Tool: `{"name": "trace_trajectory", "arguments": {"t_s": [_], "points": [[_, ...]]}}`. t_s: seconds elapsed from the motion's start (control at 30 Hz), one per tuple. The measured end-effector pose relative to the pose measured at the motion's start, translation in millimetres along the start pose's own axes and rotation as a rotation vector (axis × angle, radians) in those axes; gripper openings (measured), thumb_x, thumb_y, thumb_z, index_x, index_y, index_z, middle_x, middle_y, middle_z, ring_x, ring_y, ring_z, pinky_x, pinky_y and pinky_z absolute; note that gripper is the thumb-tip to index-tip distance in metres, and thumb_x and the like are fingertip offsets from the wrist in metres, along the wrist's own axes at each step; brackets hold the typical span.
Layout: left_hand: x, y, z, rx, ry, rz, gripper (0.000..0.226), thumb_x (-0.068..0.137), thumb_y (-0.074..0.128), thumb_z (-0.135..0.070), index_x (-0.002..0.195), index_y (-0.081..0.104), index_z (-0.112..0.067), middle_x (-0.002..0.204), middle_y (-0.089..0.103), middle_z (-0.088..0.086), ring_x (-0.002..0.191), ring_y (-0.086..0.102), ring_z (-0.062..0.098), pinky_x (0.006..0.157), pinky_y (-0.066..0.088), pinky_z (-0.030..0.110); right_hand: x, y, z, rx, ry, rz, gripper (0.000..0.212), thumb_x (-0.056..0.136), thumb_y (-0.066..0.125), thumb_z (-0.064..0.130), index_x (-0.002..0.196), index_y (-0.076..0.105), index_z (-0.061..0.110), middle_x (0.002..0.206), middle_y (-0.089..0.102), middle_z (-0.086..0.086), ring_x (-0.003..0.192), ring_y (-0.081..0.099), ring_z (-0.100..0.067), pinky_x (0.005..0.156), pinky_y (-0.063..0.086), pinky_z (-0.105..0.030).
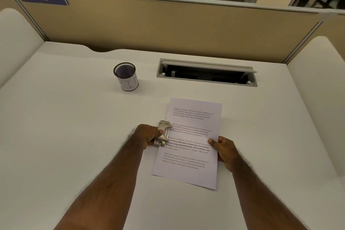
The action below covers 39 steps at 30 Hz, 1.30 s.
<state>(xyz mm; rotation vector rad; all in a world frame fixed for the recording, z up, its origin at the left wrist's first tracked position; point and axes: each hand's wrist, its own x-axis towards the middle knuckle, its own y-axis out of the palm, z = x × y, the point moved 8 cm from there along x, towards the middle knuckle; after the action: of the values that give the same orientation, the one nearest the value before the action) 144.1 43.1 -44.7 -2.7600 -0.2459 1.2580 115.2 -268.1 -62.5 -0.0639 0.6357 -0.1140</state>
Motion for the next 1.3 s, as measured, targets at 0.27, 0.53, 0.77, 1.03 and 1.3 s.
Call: {"name": "trace_trajectory", "arguments": {"t_s": [0.27,0.53,0.77,1.03,1.3], "points": [[-2,-2,1,0.017,0.087,-0.054,0.024,0.079,0.075,-0.001,0.101,0.071,0.007,0.078,0.069,0.016,0.055,0.065,0.019,0.049,0.056,0.025,0,1,1,-0.014,0.002,-0.007,0.010,0.089,0.067,0.016,0.098,0.070,0.012,0.098,0.074,-0.016,0.090,0.071,-0.037,0.080,0.058,-0.055],[-14,-12,-1,-0.004,0.222,-0.067,0.038,0.081,0.077,-0.023,0.113,0.060,-0.012,0.110,0.066,0.013,0.099,0.066,0.031,0.080,0.055,0.042,-5,-1,3,0.014,-0.005,-0.024,0.011,0.089,0.066,0.014,0.098,0.069,0.009,0.102,0.073,-0.020,0.088,0.070,-0.037,0.081,0.057,-0.054],[-18,-77,-18,0.161,0.360,-0.329,0.024,0.084,0.070,-0.027,0.071,0.063,-0.008,0.070,0.063,0.007,0.072,0.060,0.026,0.070,0.049,0.037,-5,-5,1,0.053,-0.015,-0.030,0.017,0.089,0.066,0.008,0.104,0.068,0.002,0.103,0.072,-0.023,0.092,0.069,-0.041,0.085,0.055,-0.056],[-17,-106,-10,0.500,0.350,-0.515,0.015,0.086,0.064,-0.030,0.086,0.064,-0.015,0.094,0.070,0.008,0.095,0.062,0.032,0.074,0.037,0.029,-2,-7,-2,0.053,-0.035,-0.036,0.014,0.087,0.066,0.006,0.101,0.069,0.002,0.101,0.073,-0.022,0.093,0.069,-0.043,0.086,0.055,-0.056],[-20,-109,-7,0.547,0.314,-0.550,0.028,0.087,0.062,-0.029,0.105,0.068,-0.008,0.110,0.070,0.016,0.106,0.061,0.036,0.086,0.045,0.035,-1,-8,-2,0.088,-0.054,-0.020,0.008,0.087,0.066,0.005,0.093,0.071,0.008,0.100,0.073,-0.020,0.083,0.071,-0.035,0.081,0.058,-0.049]]}}
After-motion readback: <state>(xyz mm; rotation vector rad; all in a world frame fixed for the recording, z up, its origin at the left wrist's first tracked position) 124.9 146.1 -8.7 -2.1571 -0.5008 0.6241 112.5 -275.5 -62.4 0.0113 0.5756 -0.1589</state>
